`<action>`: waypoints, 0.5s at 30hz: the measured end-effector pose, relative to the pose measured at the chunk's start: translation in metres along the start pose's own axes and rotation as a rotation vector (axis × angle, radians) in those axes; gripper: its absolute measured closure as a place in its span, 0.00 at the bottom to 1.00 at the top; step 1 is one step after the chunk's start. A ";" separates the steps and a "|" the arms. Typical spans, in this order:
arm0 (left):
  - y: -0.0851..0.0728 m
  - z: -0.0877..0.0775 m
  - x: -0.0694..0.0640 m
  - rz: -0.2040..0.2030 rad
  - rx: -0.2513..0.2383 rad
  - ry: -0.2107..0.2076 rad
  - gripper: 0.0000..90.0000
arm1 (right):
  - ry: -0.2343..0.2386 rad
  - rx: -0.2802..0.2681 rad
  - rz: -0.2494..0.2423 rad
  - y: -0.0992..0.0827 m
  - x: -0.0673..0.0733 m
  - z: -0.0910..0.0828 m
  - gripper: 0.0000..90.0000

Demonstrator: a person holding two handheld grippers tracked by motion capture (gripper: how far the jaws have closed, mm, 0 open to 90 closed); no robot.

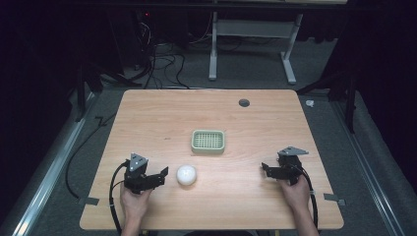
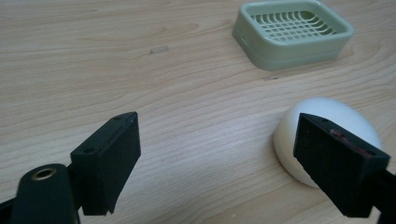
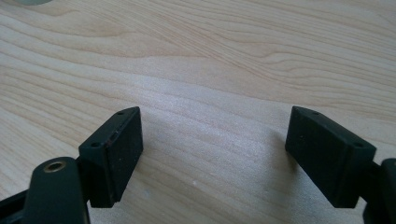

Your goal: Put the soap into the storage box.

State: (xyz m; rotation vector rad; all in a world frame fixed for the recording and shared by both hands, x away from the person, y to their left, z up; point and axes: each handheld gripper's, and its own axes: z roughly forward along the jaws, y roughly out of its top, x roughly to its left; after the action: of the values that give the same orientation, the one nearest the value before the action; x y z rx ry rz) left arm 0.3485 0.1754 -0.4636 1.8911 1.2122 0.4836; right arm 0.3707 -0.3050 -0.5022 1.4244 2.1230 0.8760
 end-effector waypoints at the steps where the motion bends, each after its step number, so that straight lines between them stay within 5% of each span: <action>1: 0.002 -0.001 -0.002 0.008 -0.001 -0.007 0.17 | 0.000 0.000 0.000 0.000 0.000 0.000 0.22; 15: 0.009 0.004 -0.034 0.088 0.028 -0.095 0.17 | -0.001 0.001 0.000 0.000 0.000 0.000 0.22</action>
State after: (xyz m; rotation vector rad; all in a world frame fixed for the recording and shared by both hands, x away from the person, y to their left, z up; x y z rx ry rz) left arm 0.3411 0.1418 -0.4550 1.9745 1.0828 0.4212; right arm 0.3707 -0.3049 -0.5022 1.4244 2.1228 0.8741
